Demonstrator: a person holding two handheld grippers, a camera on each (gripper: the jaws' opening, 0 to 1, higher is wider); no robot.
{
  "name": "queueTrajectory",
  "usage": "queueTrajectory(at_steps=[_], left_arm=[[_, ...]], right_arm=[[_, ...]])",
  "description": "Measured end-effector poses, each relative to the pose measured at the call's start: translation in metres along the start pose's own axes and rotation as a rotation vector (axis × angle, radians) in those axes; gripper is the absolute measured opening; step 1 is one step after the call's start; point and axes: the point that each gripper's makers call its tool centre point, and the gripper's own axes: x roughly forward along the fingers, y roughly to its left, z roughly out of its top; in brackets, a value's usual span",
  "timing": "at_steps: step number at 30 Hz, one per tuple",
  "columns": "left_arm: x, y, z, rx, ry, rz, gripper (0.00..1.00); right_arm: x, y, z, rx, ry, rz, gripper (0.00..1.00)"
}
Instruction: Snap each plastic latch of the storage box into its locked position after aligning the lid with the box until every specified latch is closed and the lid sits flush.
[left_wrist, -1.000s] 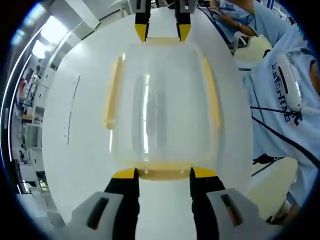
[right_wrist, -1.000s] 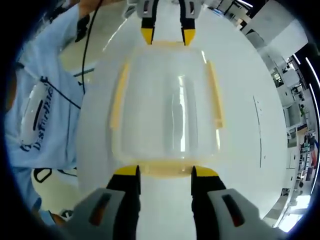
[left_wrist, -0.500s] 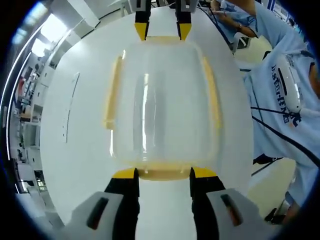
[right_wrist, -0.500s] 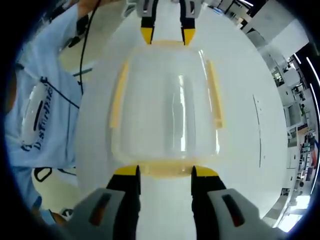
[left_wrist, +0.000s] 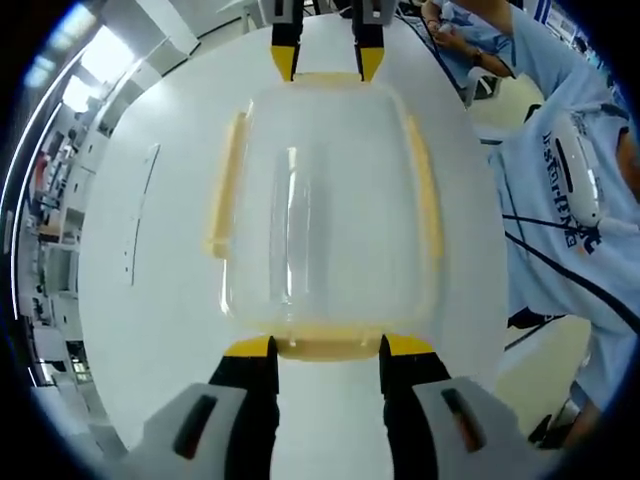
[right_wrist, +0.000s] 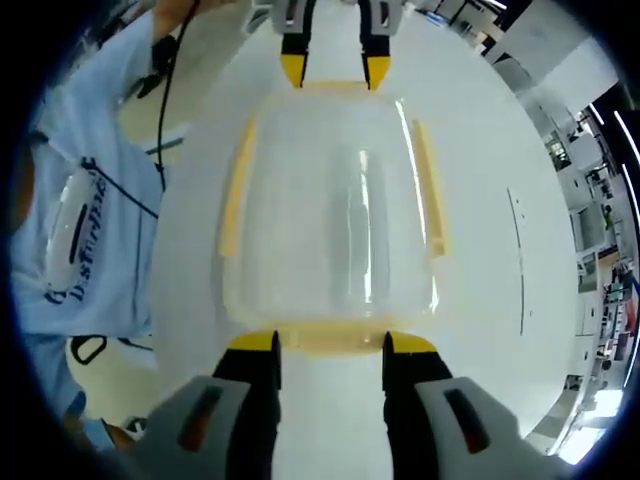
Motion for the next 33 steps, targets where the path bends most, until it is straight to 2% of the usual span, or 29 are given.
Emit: queueTrajectory(at_steps=[33], left_arm=[[0.0022,0.0065,0.0023,-0.021,-0.014,-0.045,0.39]], right_arm=[[0.0006,-0.0079,-0.0025,0.013,0.002,0.042,0.38]])
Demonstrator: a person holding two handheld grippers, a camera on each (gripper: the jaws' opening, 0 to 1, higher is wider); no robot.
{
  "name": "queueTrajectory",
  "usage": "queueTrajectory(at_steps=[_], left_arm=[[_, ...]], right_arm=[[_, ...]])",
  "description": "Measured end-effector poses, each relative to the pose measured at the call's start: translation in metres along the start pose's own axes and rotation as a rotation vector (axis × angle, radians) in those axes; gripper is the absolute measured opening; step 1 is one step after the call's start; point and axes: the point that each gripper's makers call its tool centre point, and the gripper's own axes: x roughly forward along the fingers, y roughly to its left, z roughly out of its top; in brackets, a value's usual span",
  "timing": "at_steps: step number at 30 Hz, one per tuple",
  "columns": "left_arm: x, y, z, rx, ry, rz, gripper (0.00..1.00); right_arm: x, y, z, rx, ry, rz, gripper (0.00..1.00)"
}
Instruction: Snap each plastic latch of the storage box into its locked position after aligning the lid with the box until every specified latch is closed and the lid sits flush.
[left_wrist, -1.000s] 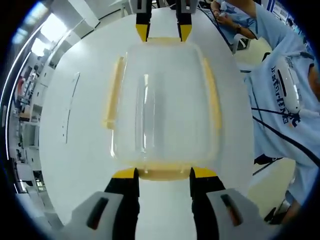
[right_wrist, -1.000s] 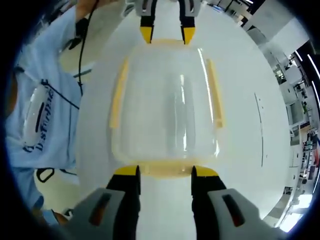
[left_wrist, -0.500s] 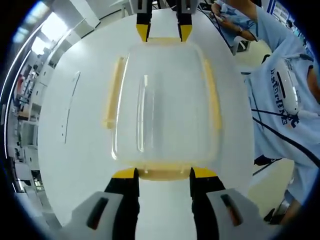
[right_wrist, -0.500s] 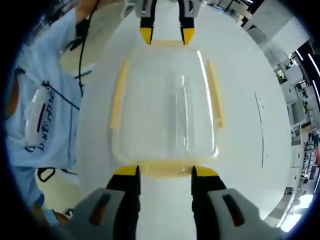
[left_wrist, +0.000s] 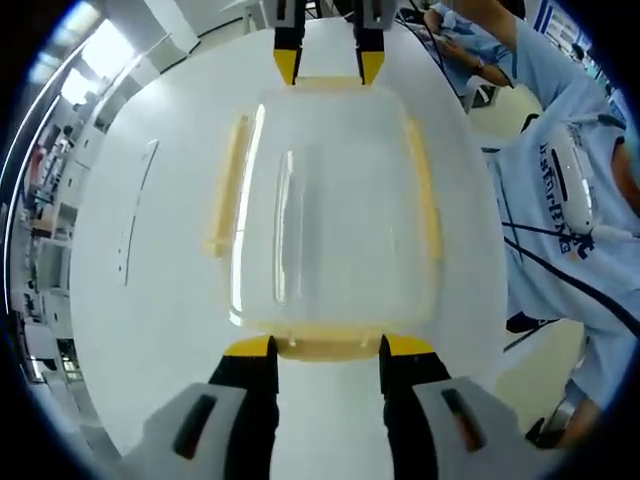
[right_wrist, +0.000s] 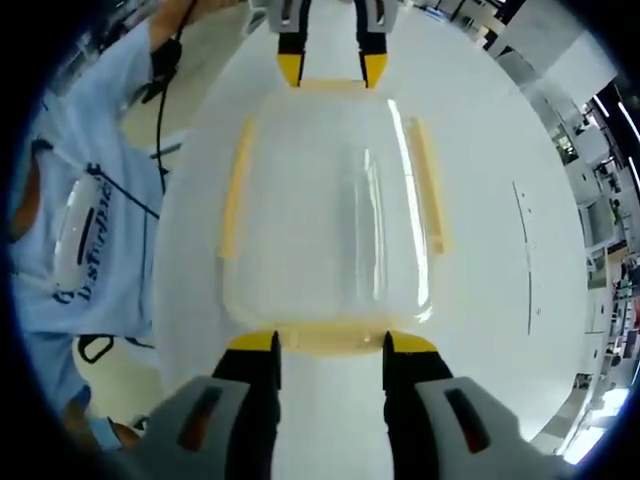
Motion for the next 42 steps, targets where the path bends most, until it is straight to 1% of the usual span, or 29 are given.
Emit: queueTrajectory(at_steps=[16,18,20,35,42], left_arm=[[0.004,0.000,-0.003,-0.023,-0.002,-0.037,0.39],[0.006,0.000,-0.004,-0.015,-0.001,-0.030,0.39],[0.011,0.000,-0.006,-0.020,0.011,-0.036,0.39],[0.012,-0.004,-0.004,-0.019,0.003,-0.037,0.39],[0.012,-0.006,-0.004,-0.013,0.013,-0.035,0.39]], right_arm=[[0.005,-0.004,0.001,0.012,0.000,0.018,0.38],[0.005,-0.003,0.001,0.016,0.000,0.022,0.38],[0.005,-0.003,0.002,0.017,-0.003,0.025,0.38],[0.007,-0.002,0.000,0.027,0.005,0.032,0.38],[0.008,-0.002,-0.001,0.032,0.005,0.038,0.38]])
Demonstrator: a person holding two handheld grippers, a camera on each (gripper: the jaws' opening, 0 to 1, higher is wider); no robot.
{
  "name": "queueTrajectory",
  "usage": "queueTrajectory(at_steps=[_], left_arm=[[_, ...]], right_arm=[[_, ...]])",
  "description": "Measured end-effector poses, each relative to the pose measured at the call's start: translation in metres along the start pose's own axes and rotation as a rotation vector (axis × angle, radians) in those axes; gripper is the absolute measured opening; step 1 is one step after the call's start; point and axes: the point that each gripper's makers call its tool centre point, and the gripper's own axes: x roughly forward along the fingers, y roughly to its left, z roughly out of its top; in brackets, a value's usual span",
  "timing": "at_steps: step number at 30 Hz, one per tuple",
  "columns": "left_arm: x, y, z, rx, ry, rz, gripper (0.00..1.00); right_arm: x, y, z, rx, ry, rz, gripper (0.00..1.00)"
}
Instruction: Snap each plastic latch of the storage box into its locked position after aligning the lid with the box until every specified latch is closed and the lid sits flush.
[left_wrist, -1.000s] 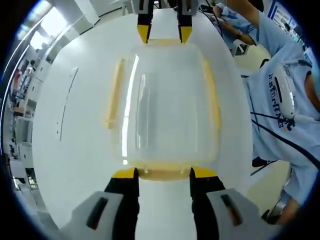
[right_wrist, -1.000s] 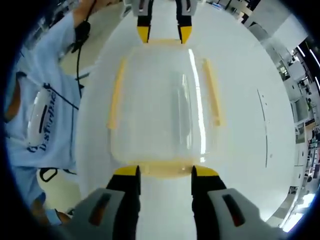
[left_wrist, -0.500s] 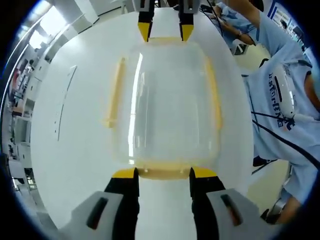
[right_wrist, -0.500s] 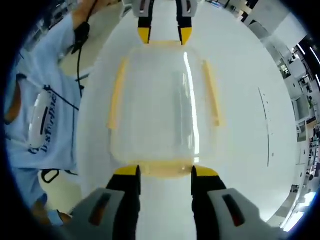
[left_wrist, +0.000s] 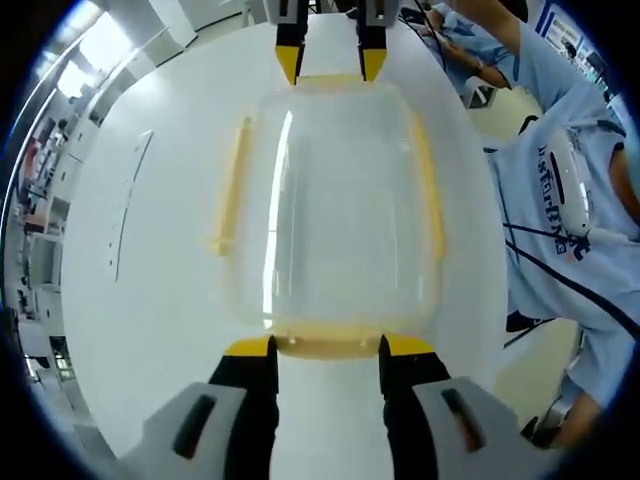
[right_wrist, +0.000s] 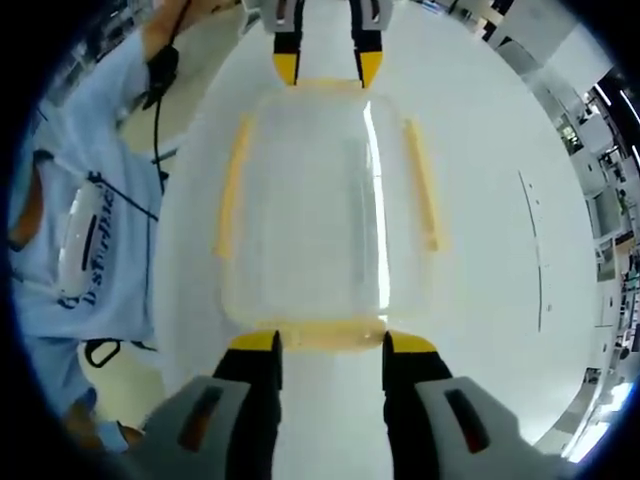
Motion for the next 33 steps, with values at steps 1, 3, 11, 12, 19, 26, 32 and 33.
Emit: queueTrajectory(at_steps=[1,3,11,12,19,26,32,33], left_arm=[[0.0000,-0.0002,0.0001,0.003,-0.001,0.001,0.39],[0.0001,-0.0004,0.0001,0.005,0.000,0.004,0.39],[-0.0016,0.0028,-0.0005,0.011,-0.009,0.012,0.39],[-0.0017,0.0030,-0.0006,0.007,-0.013,0.012,0.39],[-0.0027,0.0025,-0.0005,0.003,-0.038,0.017,0.39],[-0.0021,0.0035,-0.0022,0.002,-0.037,0.015,0.40],[-0.0023,0.0048,-0.0027,0.010,-0.033,0.017,0.40],[-0.0021,0.0045,-0.0027,0.009,-0.034,0.018,0.40]], right_arm=[[0.0002,0.0002,-0.0002,0.002,0.000,0.001,0.38],[0.0017,0.0006,-0.0006,0.003,0.003,0.002,0.38],[0.0017,0.0006,-0.0013,0.005,0.006,0.001,0.38],[0.0017,0.0004,-0.0010,0.002,0.006,0.000,0.38],[0.0008,0.0062,-0.0024,-0.032,0.013,0.024,0.26],[-0.0009,0.0065,-0.0036,-0.061,-0.008,-0.006,0.28],[-0.0008,0.0039,-0.0034,-0.063,-0.013,-0.015,0.28],[-0.0005,0.0037,-0.0034,-0.062,-0.013,-0.014,0.28]])
